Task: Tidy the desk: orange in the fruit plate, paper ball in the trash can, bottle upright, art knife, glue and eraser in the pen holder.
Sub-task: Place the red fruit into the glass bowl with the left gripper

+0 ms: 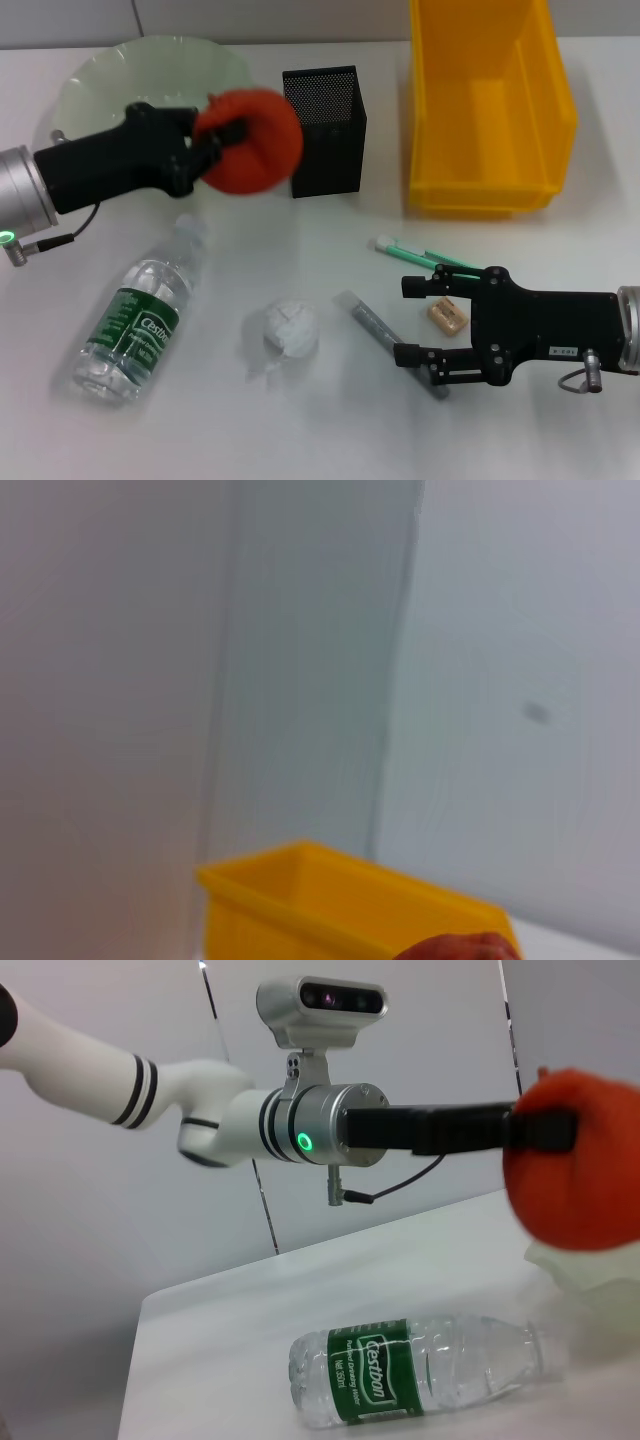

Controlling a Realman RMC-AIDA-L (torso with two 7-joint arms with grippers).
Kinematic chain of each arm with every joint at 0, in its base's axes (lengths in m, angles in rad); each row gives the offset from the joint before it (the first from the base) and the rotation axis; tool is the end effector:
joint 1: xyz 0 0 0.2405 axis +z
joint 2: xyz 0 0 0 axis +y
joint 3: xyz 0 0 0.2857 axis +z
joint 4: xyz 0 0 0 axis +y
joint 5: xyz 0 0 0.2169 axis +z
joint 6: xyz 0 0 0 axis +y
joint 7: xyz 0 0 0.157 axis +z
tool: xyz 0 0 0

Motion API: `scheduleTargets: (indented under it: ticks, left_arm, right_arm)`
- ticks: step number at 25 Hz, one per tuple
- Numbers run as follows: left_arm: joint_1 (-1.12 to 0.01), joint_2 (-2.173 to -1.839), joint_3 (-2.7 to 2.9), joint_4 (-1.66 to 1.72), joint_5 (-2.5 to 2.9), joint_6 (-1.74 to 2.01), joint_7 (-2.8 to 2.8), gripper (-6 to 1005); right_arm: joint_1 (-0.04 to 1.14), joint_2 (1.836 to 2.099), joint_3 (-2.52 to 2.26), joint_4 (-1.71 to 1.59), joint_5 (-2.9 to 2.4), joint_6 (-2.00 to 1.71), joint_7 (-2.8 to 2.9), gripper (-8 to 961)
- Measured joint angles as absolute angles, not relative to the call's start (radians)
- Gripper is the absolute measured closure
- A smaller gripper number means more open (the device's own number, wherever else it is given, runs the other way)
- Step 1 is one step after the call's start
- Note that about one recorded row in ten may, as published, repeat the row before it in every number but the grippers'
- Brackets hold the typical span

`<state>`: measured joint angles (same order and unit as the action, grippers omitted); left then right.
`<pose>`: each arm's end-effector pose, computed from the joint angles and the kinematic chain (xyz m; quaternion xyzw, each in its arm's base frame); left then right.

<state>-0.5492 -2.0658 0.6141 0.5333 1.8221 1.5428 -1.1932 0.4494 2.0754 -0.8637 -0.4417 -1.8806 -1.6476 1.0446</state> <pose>-0.2744 0.3669 -0.0155 -0.9073 -0.1727 -0.3303 0.1945 0.2938 0.2867 -0.0710 -0.9482 0.1380 0.2816 0.0510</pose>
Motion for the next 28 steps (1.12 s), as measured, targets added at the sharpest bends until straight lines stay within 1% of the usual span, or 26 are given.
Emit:
scheduleTargets:
  ticks: [7,15,19,25,28]
  left_arm:
    - [-0.543,-2.068,0.584,0.431,1.627,1.386,-1.083,927]
    - [-0.586,-2.071,0.583,0.336,1.496,1.114,-0.976,946]
    - [-0.599,-2.072,0.582,0.321,1.467,1.046,-0.956,944]
    - [-0.610,-2.073,0.582,0.304,1.439,0.988,-0.942,856]
    - [-0.613,-2.073,0.586,0.301,1.439,0.980,-0.941,650]
  right_arm:
    - [0.449,2.076,-0.868,-0.444,-1.880,-1.648,1.045,158]
    - [0.449,2.075,-0.865,-0.442,-1.879,-1.647,1.045,158]
    - [0.449,2.077,-0.864,-0.442,-1.879,-1.648,1.045,158]
    - [0.448,2.076,-0.864,-0.442,-1.879,-1.649,1.045,158]
    - [0.448,2.076,-0.864,-0.442,-1.879,-1.649,1.045,158]
